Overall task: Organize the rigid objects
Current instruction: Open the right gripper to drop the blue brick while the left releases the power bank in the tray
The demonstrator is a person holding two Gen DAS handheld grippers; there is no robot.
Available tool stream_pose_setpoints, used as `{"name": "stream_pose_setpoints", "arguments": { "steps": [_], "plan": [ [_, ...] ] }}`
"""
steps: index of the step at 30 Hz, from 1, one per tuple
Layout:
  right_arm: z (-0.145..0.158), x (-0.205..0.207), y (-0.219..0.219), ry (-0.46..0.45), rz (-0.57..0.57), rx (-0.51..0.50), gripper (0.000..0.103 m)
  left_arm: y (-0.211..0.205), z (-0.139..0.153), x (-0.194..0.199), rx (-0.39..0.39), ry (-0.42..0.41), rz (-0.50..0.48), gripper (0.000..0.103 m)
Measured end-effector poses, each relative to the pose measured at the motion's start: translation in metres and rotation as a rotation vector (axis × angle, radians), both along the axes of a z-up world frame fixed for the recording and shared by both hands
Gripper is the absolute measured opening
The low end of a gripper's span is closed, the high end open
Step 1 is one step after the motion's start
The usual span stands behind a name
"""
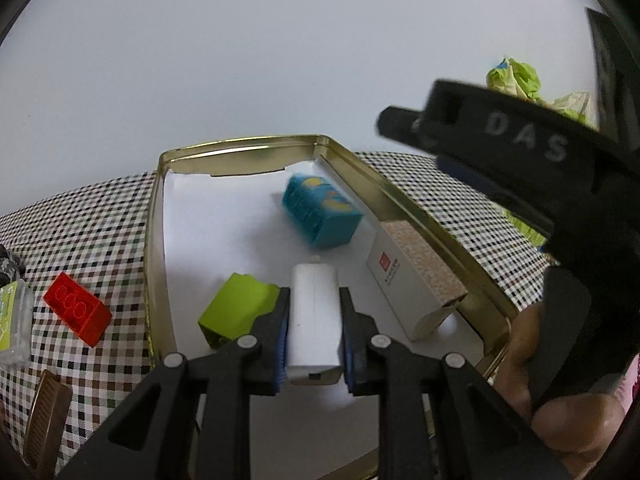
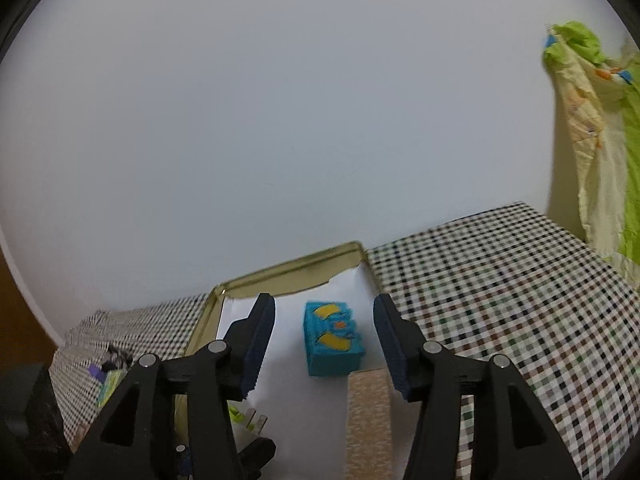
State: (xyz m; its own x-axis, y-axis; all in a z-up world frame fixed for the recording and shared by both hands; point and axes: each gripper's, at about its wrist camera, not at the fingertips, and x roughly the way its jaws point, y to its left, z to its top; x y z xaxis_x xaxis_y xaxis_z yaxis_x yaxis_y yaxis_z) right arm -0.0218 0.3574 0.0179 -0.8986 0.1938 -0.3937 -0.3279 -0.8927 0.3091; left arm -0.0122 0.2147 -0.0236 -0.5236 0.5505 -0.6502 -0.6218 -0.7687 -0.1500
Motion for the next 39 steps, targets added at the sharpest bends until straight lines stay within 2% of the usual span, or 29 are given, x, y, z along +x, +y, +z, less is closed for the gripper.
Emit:
{"name": "stream_pose_setpoints", "arguments": {
  "steps": [2,8,9,11,12,13,14,16,20,24,30,34,36,39],
  "plan": [
    [0.003,0.007,0.002,0.025,-0.060,0.006,0.064,0.002,0.000,-0.001,-0.004,0.000,0.003,0.020],
    [0.007,0.021,0.006,0.069,-0.139,0.006,0.069,0.004,0.000,-0.002,-0.023,0.008,0.013,0.024],
    [0.007,0.023,0.006,0.071,-0.149,0.004,0.071,0.004,0.000,-0.001,-0.018,0.013,0.009,0.033],
    [0.008,0.028,0.006,0.080,-0.166,0.003,0.077,0.006,0.005,0.006,-0.013,0.057,-0.008,0.062],
    [0.008,0.028,0.006,0.081,-0.170,0.003,0.080,0.006,0.007,0.010,-0.019,0.086,-0.001,0.088],
    [0.010,0.030,0.007,0.077,-0.173,0.007,0.080,0.003,0.011,0.015,-0.037,0.146,0.061,0.099],
    [0.011,0.031,0.008,0.073,-0.180,0.013,0.081,0.000,0.014,0.017,-0.029,0.179,0.076,0.103],
    [0.012,0.030,0.010,0.072,-0.183,0.004,0.082,-0.007,0.020,0.017,0.007,0.198,0.081,0.102],
    [0.006,0.031,0.014,0.076,-0.185,-0.019,0.082,-0.021,0.021,0.006,0.056,0.144,0.110,0.102],
    [0.007,0.034,0.010,0.074,-0.195,0.005,0.082,-0.030,0.019,-0.001,0.041,0.120,0.139,0.102],
    [0.010,0.039,-0.002,0.088,-0.219,0.086,0.082,-0.046,0.021,-0.004,0.011,0.159,0.169,0.102],
    [0.012,0.050,-0.012,0.136,-0.297,0.163,0.084,-0.059,0.022,-0.008,-0.006,0.193,0.204,0.102],
    [0.010,0.059,-0.017,0.184,-0.354,0.189,0.094,-0.066,0.023,-0.010,-0.008,0.213,0.232,0.102],
    [0.011,0.072,-0.023,0.247,-0.407,0.223,0.095,-0.076,0.025,-0.012,-0.009,0.237,0.261,0.102]
  ]
}}
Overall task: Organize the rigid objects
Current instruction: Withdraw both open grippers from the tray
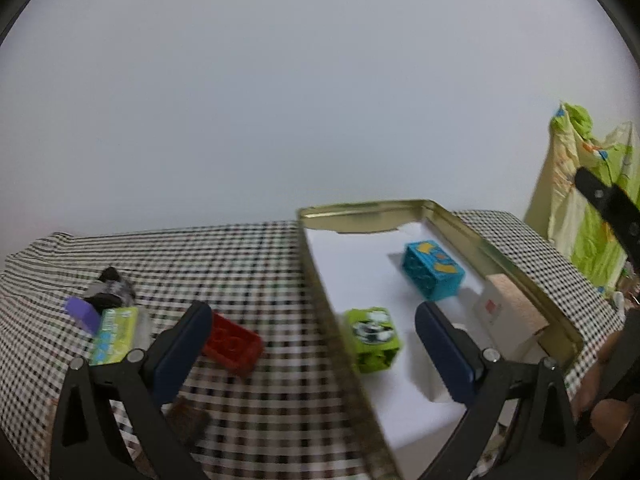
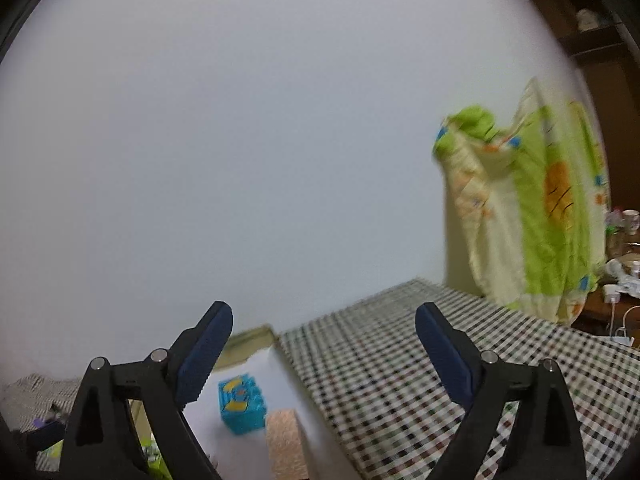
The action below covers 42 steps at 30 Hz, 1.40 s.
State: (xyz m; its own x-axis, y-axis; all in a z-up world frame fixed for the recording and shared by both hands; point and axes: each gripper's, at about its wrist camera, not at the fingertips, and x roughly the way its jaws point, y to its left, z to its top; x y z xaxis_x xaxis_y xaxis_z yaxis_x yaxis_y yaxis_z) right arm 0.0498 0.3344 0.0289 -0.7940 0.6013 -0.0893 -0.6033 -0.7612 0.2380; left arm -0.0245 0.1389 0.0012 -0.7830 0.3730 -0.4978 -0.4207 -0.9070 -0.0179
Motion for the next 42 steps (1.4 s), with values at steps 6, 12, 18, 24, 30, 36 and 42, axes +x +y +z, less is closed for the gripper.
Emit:
{"name": "stream_pose_setpoints", "arguments": {
  "steps": [6,12,18,24,30,36,42],
  "plan": [
    [-0.002,0.006,-0.009,-0.014,-0.010,0.009,0.095,-0.013,-0.001,-0.002,-0.017,0.033,0.041,0.102],
    [-0.002,0.005,-0.024,-0.031,-0.017,0.063,0.095,-0.024,0.000,-0.001,-0.041,0.071,0.059,0.102],
    [-0.003,0.012,-0.033,-0.021,-0.017,0.046,0.095,-0.038,0.002,-0.005,-0.019,0.049,0.083,0.102],
    [-0.002,0.017,-0.045,-0.027,-0.011,0.039,0.095,-0.044,0.001,-0.006,-0.023,0.044,0.083,0.102],
    [-0.005,0.018,-0.056,-0.033,-0.018,0.017,0.095,-0.056,0.000,-0.010,-0.022,0.034,0.088,0.102],
    [-0.006,0.016,-0.076,-0.035,0.005,0.030,0.095,-0.069,-0.001,-0.011,-0.040,0.036,0.084,0.102],
    [-0.008,0.017,-0.099,-0.038,0.058,-0.013,0.095,-0.086,-0.003,-0.018,-0.041,0.018,0.087,0.102]
  ]
}}
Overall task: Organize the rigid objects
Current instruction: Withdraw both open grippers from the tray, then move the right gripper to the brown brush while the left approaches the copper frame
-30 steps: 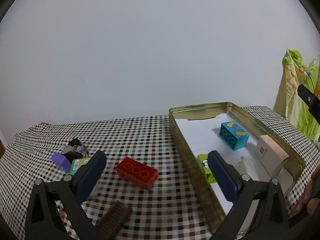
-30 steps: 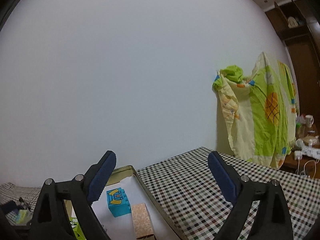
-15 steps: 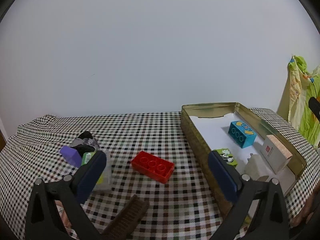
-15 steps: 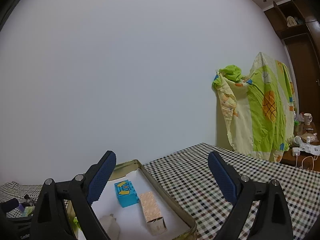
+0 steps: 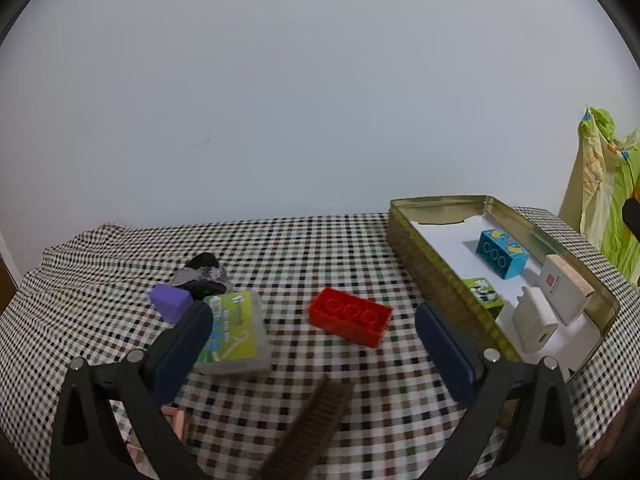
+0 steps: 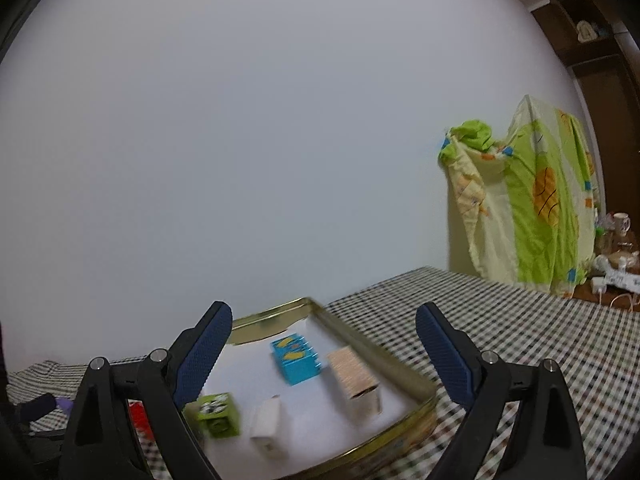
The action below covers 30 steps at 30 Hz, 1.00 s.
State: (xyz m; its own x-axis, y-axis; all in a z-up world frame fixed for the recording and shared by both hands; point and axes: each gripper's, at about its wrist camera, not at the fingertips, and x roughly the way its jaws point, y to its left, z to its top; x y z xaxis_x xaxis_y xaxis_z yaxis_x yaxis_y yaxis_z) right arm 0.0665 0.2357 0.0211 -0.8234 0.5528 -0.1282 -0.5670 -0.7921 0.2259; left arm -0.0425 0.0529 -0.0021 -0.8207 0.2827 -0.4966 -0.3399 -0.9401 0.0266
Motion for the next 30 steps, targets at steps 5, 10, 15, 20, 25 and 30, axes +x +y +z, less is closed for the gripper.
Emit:
{"name": "stream_pose_setpoints", "arguments": {
  "steps": [5,10,15,20,25,30],
  "plan": [
    [0.000,-0.004,-0.023,-0.014,0.054,-0.019,0.095,-0.015,-0.004,-0.006,0.002,-0.018,0.015,0.102],
    [-0.002,-0.013,-0.045,-0.024,0.104,-0.025,0.095,-0.035,-0.006,-0.011,0.000,-0.022,0.032,0.102],
    [-0.004,-0.021,-0.061,-0.047,0.141,-0.043,0.095,-0.050,-0.008,-0.018,-0.002,-0.037,0.056,0.102],
    [-0.007,-0.029,-0.079,-0.104,0.191,-0.053,0.095,-0.070,-0.011,-0.028,-0.029,-0.052,0.071,0.102],
    [-0.008,-0.038,-0.105,-0.188,0.234,-0.019,0.095,-0.099,-0.017,-0.042,-0.031,-0.100,0.101,0.102],
    [-0.013,-0.053,-0.130,-0.307,0.297,-0.030,0.095,-0.120,-0.023,-0.055,-0.043,-0.136,0.133,0.102]
  ]
}}
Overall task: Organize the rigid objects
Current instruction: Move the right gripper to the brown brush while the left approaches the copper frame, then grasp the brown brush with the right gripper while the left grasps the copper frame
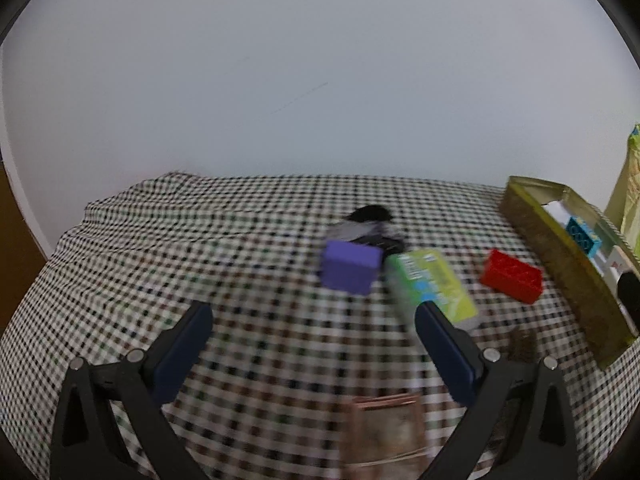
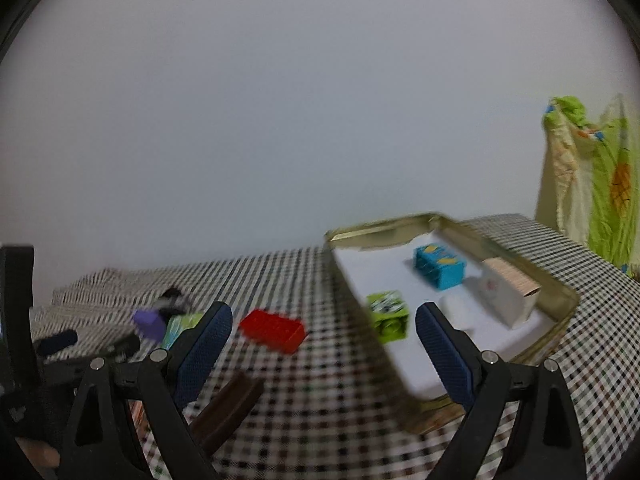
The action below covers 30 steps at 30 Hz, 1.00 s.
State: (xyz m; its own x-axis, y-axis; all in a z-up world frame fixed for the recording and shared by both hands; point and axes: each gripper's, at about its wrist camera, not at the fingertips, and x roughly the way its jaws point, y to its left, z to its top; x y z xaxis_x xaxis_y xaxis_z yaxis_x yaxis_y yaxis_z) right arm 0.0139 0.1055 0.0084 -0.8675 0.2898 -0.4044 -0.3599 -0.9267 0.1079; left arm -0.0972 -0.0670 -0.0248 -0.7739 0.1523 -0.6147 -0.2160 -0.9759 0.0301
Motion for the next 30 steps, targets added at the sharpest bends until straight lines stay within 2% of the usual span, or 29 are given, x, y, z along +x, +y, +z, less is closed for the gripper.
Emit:
{"name": "stream_pose_setpoints", "arguments": {
  "steps": [7,11,16,19,21,25,27,29,30],
  "plan": [
    [-0.016,-0.022,-0.020,-0.165,0.094,-0.119,0.095,-0.018,-0.006,-0.010,-0.049,-0.038,0.014,0.102],
    [-0.022,-0.032,-0.031,-0.225,0.103,-0.131,0.095,-0.020,-0.006,-0.012,-0.066,-0.050,0.009,0.102],
    [-0.031,-0.046,-0.047,-0.322,0.116,-0.095,0.094,-0.021,-0.006,-0.011,-0.041,-0.070,-0.020,0.102],
    [-0.038,-0.054,-0.050,-0.378,0.102,-0.098,0.087,-0.022,-0.005,-0.010,-0.049,-0.068,-0.023,0.102],
    [-0.047,-0.060,-0.049,-0.434,0.114,-0.129,0.071,-0.022,-0.005,-0.011,-0.045,-0.070,-0.024,0.102],
    [-0.047,-0.063,-0.059,-0.451,0.142,-0.077,0.061,-0.025,-0.006,-0.013,-0.019,-0.093,-0.030,0.102],
    [-0.047,-0.065,-0.065,-0.460,0.170,-0.043,0.044,-0.025,-0.006,-0.013,-0.008,-0.101,-0.036,0.102],
    [-0.046,-0.065,-0.068,-0.460,0.230,-0.016,0.031,-0.026,-0.004,-0.011,0.013,-0.105,-0.052,0.102],
    [-0.045,-0.065,-0.067,-0.462,0.248,-0.007,0.028,-0.026,-0.004,-0.010,0.020,-0.107,-0.062,0.102]
  ]
}}
